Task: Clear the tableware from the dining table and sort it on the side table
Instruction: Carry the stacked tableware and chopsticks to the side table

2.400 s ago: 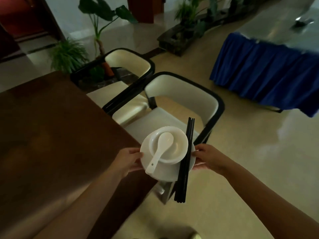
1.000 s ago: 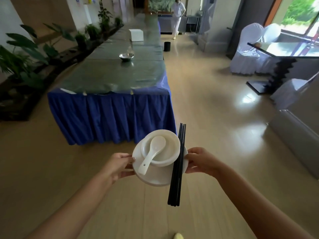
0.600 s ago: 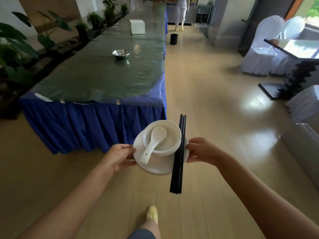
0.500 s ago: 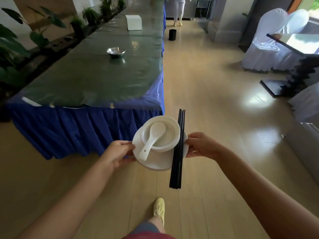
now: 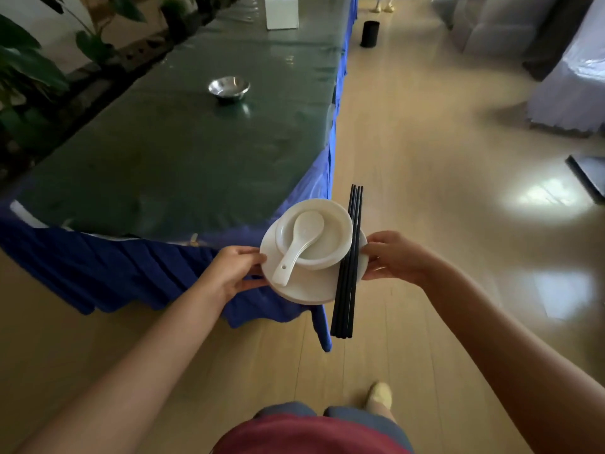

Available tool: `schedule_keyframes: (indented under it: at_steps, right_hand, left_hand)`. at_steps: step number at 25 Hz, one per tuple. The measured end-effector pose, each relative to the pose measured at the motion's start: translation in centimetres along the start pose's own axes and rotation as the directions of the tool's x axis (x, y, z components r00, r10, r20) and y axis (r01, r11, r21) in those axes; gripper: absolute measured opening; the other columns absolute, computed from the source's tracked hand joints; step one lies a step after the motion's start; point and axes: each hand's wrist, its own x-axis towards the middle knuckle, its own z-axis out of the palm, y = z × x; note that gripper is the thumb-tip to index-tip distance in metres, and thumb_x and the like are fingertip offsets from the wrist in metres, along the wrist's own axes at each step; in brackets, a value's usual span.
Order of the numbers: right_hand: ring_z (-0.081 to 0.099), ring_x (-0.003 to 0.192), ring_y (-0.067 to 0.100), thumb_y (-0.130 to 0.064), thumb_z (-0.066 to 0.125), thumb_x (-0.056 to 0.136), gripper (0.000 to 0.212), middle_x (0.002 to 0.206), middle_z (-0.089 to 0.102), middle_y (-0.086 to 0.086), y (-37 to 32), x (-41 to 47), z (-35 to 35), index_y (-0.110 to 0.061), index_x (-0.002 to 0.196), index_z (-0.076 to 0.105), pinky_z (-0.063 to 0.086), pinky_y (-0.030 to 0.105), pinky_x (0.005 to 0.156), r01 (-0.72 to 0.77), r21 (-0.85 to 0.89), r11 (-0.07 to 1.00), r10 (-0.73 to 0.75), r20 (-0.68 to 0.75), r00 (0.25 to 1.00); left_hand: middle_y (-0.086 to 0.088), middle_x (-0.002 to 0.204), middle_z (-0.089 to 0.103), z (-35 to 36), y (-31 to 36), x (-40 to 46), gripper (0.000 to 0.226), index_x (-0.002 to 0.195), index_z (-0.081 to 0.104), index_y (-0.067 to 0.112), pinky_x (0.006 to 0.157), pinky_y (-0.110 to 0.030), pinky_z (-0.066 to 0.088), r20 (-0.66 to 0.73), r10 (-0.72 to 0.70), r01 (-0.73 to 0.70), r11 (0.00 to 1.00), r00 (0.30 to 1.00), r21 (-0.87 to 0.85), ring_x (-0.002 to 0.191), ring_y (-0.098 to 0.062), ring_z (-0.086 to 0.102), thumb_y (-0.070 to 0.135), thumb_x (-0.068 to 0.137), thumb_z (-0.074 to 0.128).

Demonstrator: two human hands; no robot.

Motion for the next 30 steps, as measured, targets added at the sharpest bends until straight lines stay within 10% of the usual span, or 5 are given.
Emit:
schedule_keyframes:
  at_steps: [13,30]
  right_hand:
    - [0.066,0.063,0.023,0.0,0.051,0.085,0.009,0.075,0.063,0.017,-15.8,28.7,-15.4,0.002,0.09,0.058,0.061,0.031,0.059,0.052,-0.271,0.961,0.037,0.312,0.949]
    - [0.069,0.06,0.016,0.0,0.05,0.087,0.013,0.075,0.066,0.014,-28.4,61.1,-5.6,-0.001,0.095,0.06,0.058,0.026,0.054,0.196,-0.51,0.837,0.245,0.671,0.7]
  left_hand:
    - [-0.003,0.045,0.064,12.4,10.9,20.5,0.014,0.088,0.06,0.001,0.037,-0.024,0.052,-0.335,-0.108,-0.012,0.941,0.936,-0.337,0.038,-0.011,0.061,-0.006,0.089,0.048]
    - [-0.015,0.098,0.069,7.9,16.1,42.5,0.022,0.104,0.066,0.007,0.074,-0.038,0.055,-0.617,-0.396,-0.05,0.814,0.68,-0.579,0.087,-0.026,0.067,0.0,0.088,0.052]
